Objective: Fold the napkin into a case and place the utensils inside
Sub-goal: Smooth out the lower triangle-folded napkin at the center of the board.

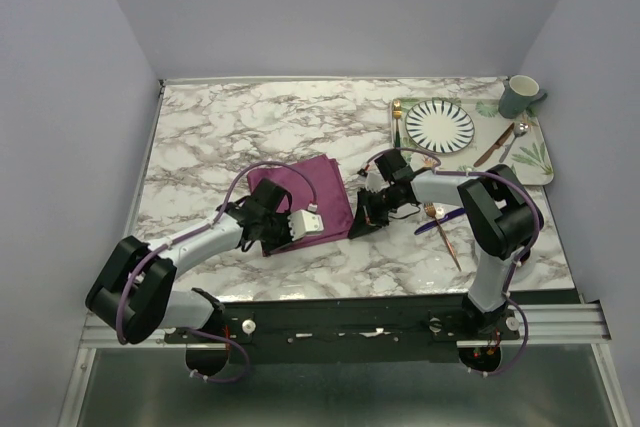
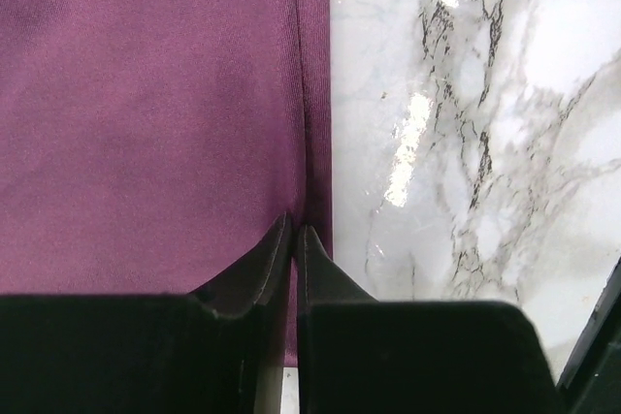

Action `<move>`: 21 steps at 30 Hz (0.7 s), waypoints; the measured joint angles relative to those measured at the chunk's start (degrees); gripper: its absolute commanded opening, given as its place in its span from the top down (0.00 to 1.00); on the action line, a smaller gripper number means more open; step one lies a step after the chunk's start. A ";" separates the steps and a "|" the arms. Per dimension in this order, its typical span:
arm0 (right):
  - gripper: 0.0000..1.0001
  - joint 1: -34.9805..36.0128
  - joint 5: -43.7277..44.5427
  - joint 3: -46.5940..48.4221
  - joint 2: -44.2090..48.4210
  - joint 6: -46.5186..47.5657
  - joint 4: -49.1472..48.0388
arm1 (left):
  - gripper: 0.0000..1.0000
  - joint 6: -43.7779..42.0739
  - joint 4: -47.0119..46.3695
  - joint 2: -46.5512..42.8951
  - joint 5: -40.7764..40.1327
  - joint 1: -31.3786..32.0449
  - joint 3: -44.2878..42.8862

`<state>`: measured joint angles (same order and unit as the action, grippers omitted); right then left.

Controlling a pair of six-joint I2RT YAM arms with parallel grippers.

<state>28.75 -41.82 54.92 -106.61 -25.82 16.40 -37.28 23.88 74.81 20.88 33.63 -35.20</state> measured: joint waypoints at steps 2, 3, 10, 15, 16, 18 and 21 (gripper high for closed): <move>0.99 0.00 0.00 0.02 0.00 0.26 0.02 | 0.89 -0.20 0.00 -0.17 -0.31 0.00 0.09; 0.99 0.00 0.00 0.02 0.00 0.39 0.07 | 0.89 -0.28 0.02 -0.37 -0.52 0.00 0.20; 0.99 0.00 0.13 0.02 0.00 0.98 0.24 | 0.95 -1.14 0.79 -1.99 -1.57 -0.02 1.16; 0.99 0.00 0.39 0.02 0.00 1.40 0.37 | 0.95 -1.88 1.62 -3.02 -1.92 -0.31 1.46; 0.99 0.00 0.42 0.02 0.00 1.44 0.42 | 0.95 -2.16 1.81 -3.52 -1.92 -0.31 1.66; 0.96 0.00 0.44 0.00 0.00 1.46 0.52 | 0.95 -2.67 2.21 -4.35 -1.95 -0.31 2.03; 0.90 0.00 0.44 0.02 0.00 1.84 0.92 | 0.95 -3.65 2.45 -4.79 -1.92 -0.31 2.38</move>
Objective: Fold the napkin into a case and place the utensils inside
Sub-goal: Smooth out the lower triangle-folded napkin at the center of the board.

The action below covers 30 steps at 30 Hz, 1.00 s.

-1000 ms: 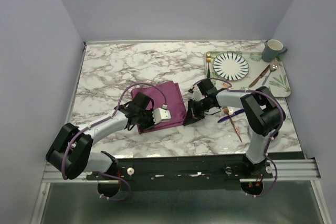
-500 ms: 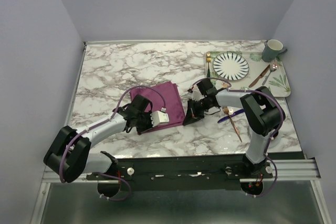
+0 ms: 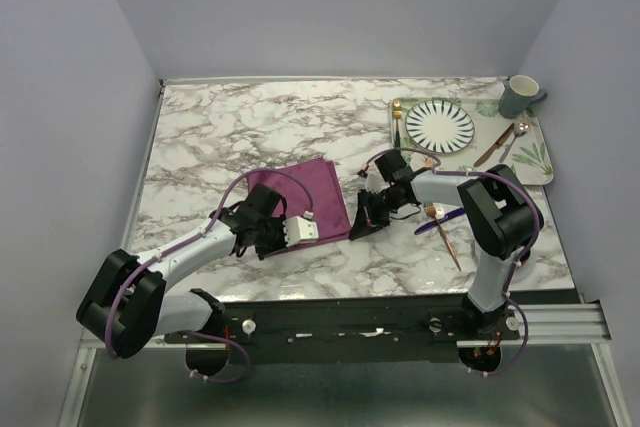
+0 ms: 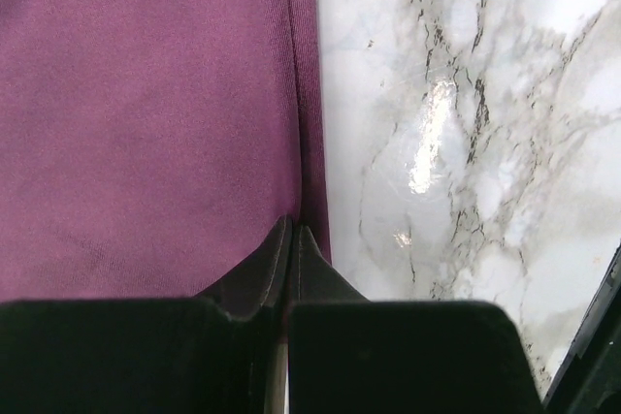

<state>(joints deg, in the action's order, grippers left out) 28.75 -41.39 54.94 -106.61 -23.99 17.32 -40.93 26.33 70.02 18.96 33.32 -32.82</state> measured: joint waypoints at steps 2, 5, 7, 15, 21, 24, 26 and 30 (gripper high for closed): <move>0.85 0.00 -0.02 0.00 0.00 0.15 0.24 | 0.94 -0.57 0.00 0.00 0.00 0.00 0.17; 0.79 0.00 -0.09 0.11 0.00 0.52 0.55 | 0.93 -1.29 -0.02 0.00 0.04 0.00 0.48; 0.76 0.00 -0.28 0.28 0.00 0.92 0.85 | 0.92 -1.75 0.00 0.04 0.07 0.00 0.50; 0.53 -0.39 -2.27 0.94 0.07 3.08 2.62 | 0.83 -3.23 -0.02 0.07 0.09 0.00 0.61; 0.53 -0.74 -3.17 0.98 0.90 4.90 3.93 | 0.59 -3.63 -0.09 0.07 0.20 0.00 0.61; 0.54 -0.98 -3.23 1.31 0.90 4.90 4.55 | 0.53 -3.58 0.00 -0.17 0.59 -0.07 0.57; 0.53 -1.31 -3.26 1.57 0.81 4.50 4.81 | 0.50 -3.06 0.55 -0.98 1.31 -0.15 0.44; 0.31 -2.32 -3.89 2.19 0.00 3.80 4.83 | 0.50 -1.90 1.27 -2.43 2.67 -0.15 -1.25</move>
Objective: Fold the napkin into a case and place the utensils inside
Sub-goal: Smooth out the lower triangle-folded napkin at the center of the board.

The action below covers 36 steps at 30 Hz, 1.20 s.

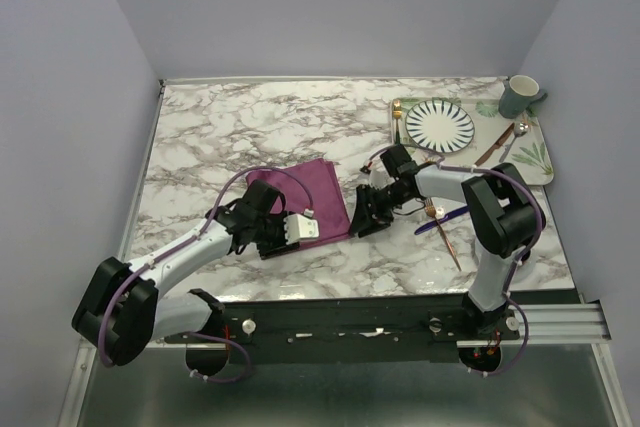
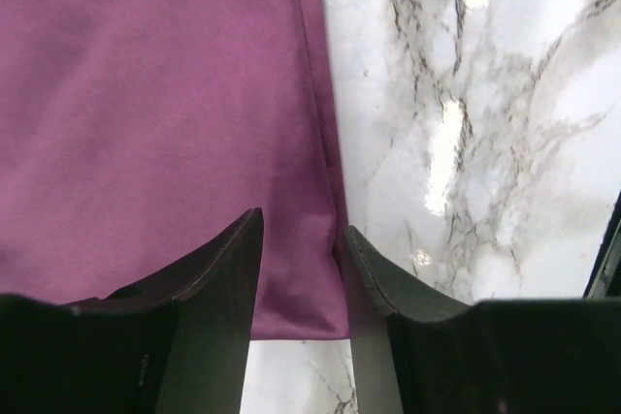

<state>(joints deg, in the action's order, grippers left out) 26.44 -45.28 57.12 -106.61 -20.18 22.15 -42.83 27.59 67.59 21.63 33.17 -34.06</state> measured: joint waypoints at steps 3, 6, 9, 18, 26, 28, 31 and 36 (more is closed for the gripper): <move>0.29 -0.70 -1.99 0.61 -0.13 -1.11 0.26 | 0.49 0.42 -0.11 -0.02 0.63 0.00 -1.14; 0.30 -1.05 -2.38 2.29 -0.48 -1.90 0.20 | 0.50 0.42 0.04 -0.04 1.27 -0.04 -1.16; 0.34 -1.33 -2.91 4.48 -2.34 -2.62 -0.07 | 0.50 0.44 -0.04 -0.07 1.68 -0.04 -1.16; 0.47 -1.49 -6.34 7.32 -8.15 -5.33 -0.24 | 0.50 2.29 -1.64 0.52 1.99 -0.04 -1.18; 0.48 -1.70 -7.37 5.92 -8.11 -5.95 -0.72 | 0.56 12.76 -10.40 5.97 2.99 2.45 -5.77; 0.49 -1.86 -7.63 5.53 -8.04 -6.03 -0.90 | 0.57 14.64 -13.60 8.24 2.97 4.11 -7.32; 0.51 -2.45 -7.89 5.18 -8.00 -6.43 -1.03 | 0.57 17.25 -17.53 12.74 2.71 7.63 -9.44; 0.52 -3.52 -7.93 5.11 -8.00 -6.97 -1.09 | 0.59 18.97 -21.31 18.38 2.16 11.23 -11.69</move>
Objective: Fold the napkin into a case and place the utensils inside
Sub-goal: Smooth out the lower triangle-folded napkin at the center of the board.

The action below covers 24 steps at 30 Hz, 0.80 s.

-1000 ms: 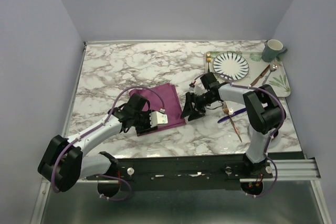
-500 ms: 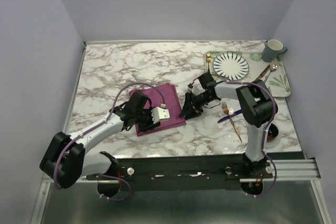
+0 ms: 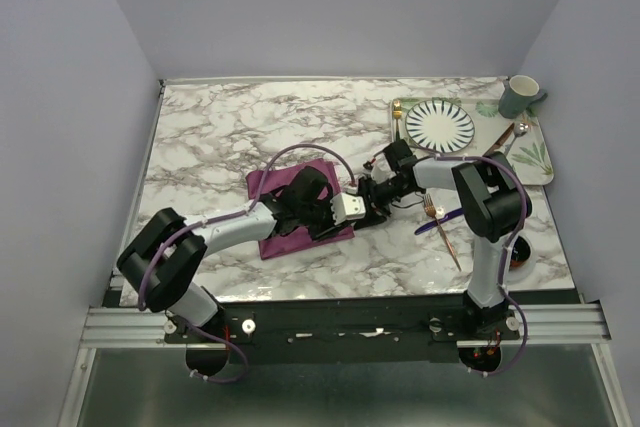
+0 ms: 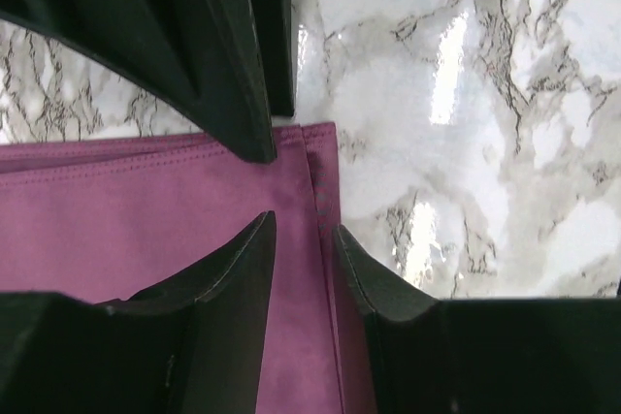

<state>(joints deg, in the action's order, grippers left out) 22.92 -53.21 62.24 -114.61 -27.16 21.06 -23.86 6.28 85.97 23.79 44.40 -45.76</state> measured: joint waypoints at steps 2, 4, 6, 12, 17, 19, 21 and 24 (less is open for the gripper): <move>0.53 -0.17 0.00 0.00 -0.02 -0.26 -0.07 | 0.60 0.15 -0.79 2.03 -0.48 0.92 -1.29; 0.53 -0.17 0.02 -0.02 -0.04 -0.44 -0.24 | 0.61 0.15 -1.07 3.37 -0.83 1.40 -2.29; 0.54 -0.17 0.07 -0.02 -0.07 -0.52 -0.39 | 0.62 0.13 -1.20 4.52 -1.05 1.60 -3.08; 0.55 -0.17 0.22 -0.07 -0.22 -1.29 -0.68 | 0.62 0.11 -1.09 6.32 -1.14 2.08 -3.65; 0.55 -0.26 0.22 -0.07 -0.26 -1.46 -0.74 | 0.72 -0.07 -0.79 7.85 -1.11 2.43 -4.28; 0.55 -0.33 0.22 -0.07 -0.31 -1.55 -0.81 | 0.80 -0.17 -0.72 8.24 -1.11 2.60 -4.55; 0.55 -0.42 0.15 -0.07 -0.44 -1.77 -0.87 | 0.87 -0.28 -0.55 8.46 -1.14 2.71 -4.76; 0.55 -0.44 0.02 -0.07 -0.52 -1.97 -0.90 | 0.95 -0.35 -0.50 8.46 -1.20 2.75 -4.85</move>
<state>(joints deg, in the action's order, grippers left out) 22.48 -53.19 62.17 -115.13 -29.12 20.16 -24.21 5.78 94.43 22.59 47.16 -50.61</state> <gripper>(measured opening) 0.449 0.134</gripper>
